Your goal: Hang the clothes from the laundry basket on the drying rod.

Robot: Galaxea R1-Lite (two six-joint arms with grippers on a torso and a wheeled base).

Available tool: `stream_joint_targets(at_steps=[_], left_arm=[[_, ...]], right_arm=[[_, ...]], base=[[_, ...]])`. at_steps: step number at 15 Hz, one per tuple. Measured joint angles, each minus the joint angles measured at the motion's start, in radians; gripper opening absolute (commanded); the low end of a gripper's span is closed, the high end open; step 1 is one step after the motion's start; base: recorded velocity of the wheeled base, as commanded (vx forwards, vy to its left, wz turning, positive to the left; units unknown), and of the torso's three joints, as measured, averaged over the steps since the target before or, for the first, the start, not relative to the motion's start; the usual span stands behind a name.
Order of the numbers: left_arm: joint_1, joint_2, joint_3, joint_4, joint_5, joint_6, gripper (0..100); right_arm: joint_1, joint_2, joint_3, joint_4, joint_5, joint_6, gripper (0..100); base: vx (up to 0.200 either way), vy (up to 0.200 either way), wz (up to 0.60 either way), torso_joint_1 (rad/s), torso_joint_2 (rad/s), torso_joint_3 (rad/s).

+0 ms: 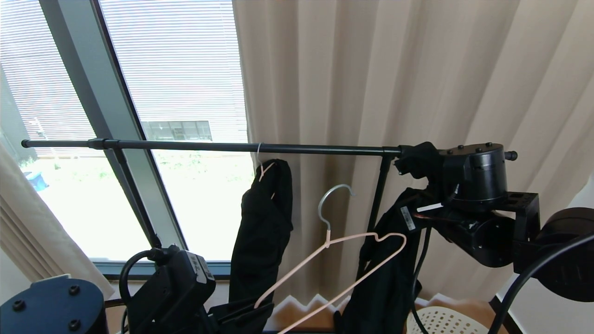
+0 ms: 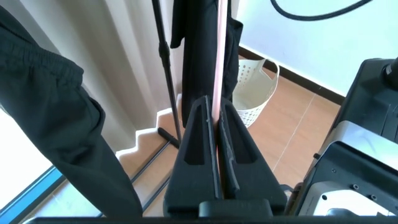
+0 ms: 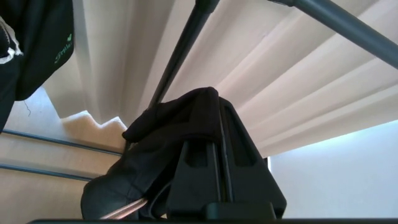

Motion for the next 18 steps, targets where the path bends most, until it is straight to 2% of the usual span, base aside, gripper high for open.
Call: stream_joint_targets(at_steps=[9,13,18], left_arm=[[0.037,0.019,-0.036,0.0,0.029,-0.01,0],[0.043,0.029,-0.057,0.0,0.03,-0.014,0],[0.037,0.032,-0.036,-0.068,0.024,-0.013,0]], right_arm=[[0.006,-0.007,0.007,0.0,0.0,0.0,0],[0.037,-0.009,0.013,0.001,0.0,0.002,0],[0.049,-0.001,-0.008,0.0,-0.001,0.047,0]], base=[[0.0,0.0,0.0,0.0,0.0,0.0],[0.0,0.0,0.0,0.0,0.0,0.0],[0.0,0.0,0.0,0.0,0.0,0.0]])
